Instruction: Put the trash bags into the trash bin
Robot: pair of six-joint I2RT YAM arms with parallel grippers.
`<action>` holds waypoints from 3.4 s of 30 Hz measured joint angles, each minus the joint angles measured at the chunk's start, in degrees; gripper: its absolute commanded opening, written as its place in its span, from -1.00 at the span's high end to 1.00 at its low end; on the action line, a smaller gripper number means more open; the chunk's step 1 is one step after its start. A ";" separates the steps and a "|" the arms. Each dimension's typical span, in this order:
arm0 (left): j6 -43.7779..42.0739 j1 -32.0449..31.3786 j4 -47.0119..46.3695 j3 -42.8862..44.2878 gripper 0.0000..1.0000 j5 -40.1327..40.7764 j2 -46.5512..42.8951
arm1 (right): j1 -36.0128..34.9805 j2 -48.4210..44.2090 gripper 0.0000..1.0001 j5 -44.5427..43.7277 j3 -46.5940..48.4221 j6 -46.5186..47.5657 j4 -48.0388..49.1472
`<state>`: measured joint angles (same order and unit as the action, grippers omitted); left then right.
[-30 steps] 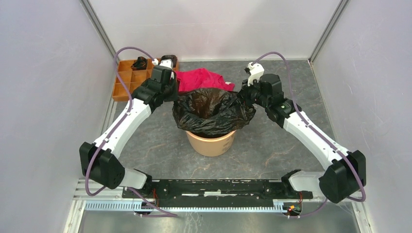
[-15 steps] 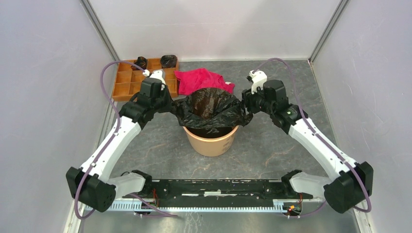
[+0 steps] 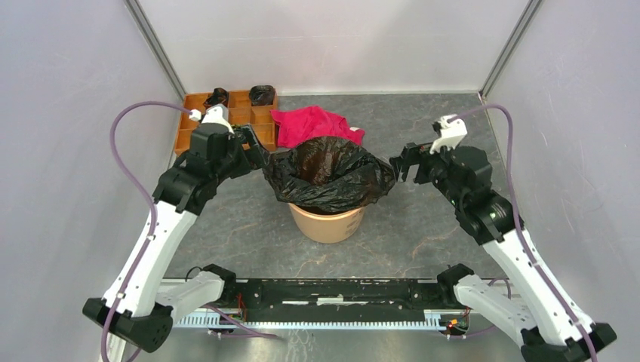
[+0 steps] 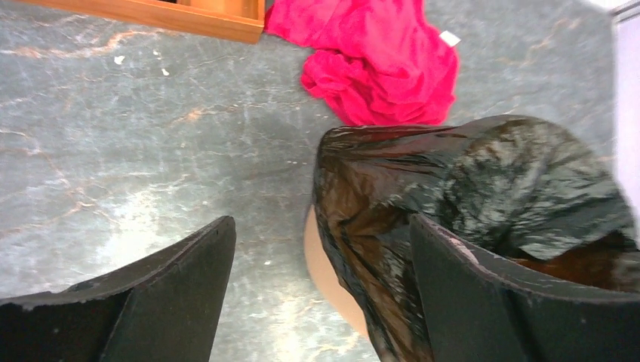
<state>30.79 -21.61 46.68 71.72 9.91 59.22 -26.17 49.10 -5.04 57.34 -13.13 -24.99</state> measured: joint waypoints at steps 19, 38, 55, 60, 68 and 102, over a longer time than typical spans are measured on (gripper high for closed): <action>20.44 0.00 -3.56 -12.74 -0.20 -16.04 -13.77 | 0.00 -11.80 -0.74 9.94 -21.77 -30.73 14.25; 22.21 0.00 -5.20 -20.83 0.92 -20.65 -18.73 | 0.00 -11.28 0.69 18.82 -25.59 -33.86 21.38; 21.46 0.00 -5.05 -33.14 0.96 -21.33 -22.25 | 0.00 -11.58 0.99 27.91 -26.73 -17.14 15.34; 21.81 0.00 -8.70 -36.61 0.96 -20.31 -21.99 | 0.00 -12.61 0.99 25.09 -28.48 -14.23 14.95; 21.57 0.00 -14.34 -38.40 0.96 -21.49 -16.02 | 0.00 -10.69 0.99 19.28 -30.71 -9.68 15.04; 12.48 0.00 -21.68 -39.93 0.96 -23.47 1.22 | 0.15 1.84 -0.85 -1.09 -7.67 3.15 -2.86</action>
<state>43.27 -21.61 24.99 31.79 -13.56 60.45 -26.02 50.94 -6.13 49.67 -9.98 -27.86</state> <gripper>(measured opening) 0.029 0.951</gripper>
